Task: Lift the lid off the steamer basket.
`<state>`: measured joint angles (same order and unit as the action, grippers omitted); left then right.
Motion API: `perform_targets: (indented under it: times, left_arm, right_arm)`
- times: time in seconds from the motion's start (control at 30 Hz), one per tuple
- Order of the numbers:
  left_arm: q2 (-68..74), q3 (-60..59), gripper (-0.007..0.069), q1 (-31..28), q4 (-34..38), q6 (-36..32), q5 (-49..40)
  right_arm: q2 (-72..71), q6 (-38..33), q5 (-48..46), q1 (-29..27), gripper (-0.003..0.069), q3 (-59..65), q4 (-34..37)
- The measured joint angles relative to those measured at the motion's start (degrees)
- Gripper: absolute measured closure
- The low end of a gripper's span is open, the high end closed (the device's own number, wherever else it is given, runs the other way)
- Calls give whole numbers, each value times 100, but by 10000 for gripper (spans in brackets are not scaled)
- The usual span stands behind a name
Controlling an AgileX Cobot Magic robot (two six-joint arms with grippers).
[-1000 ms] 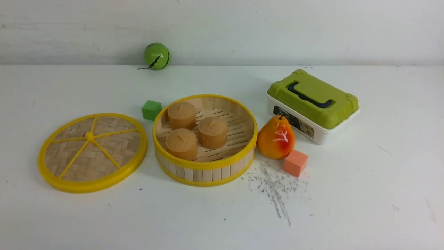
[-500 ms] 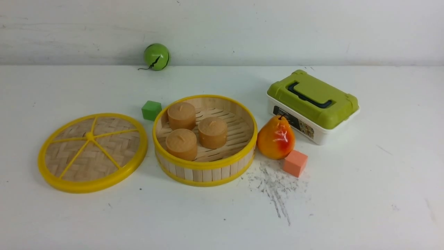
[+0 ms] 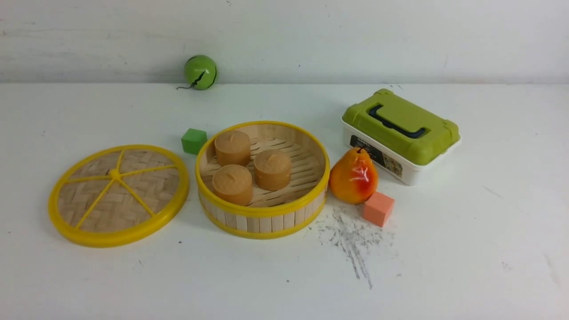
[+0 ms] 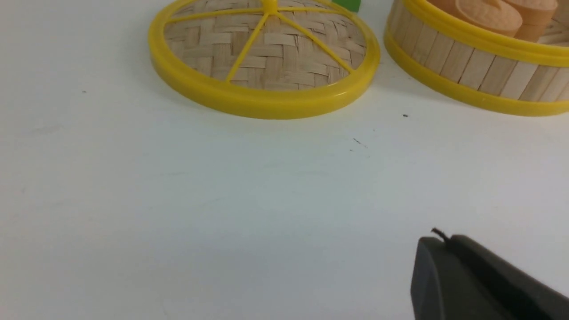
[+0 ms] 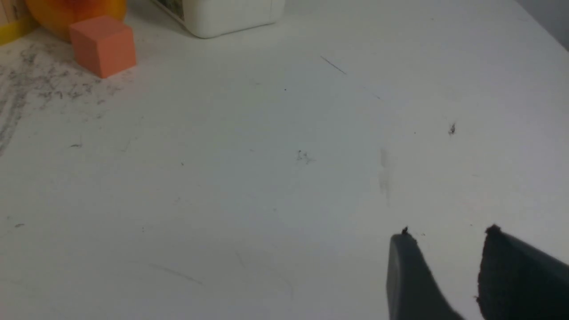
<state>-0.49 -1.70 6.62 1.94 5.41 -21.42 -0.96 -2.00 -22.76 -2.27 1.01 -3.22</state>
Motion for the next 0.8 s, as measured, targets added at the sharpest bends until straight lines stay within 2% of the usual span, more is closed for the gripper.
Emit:
perform_targets:
  times: [0.8]
  left_arm:
    - [0, 0, 627, 0, 24, 0, -7]
  right_arm:
    - [0, 0, 0, 0, 419, 0, 0]
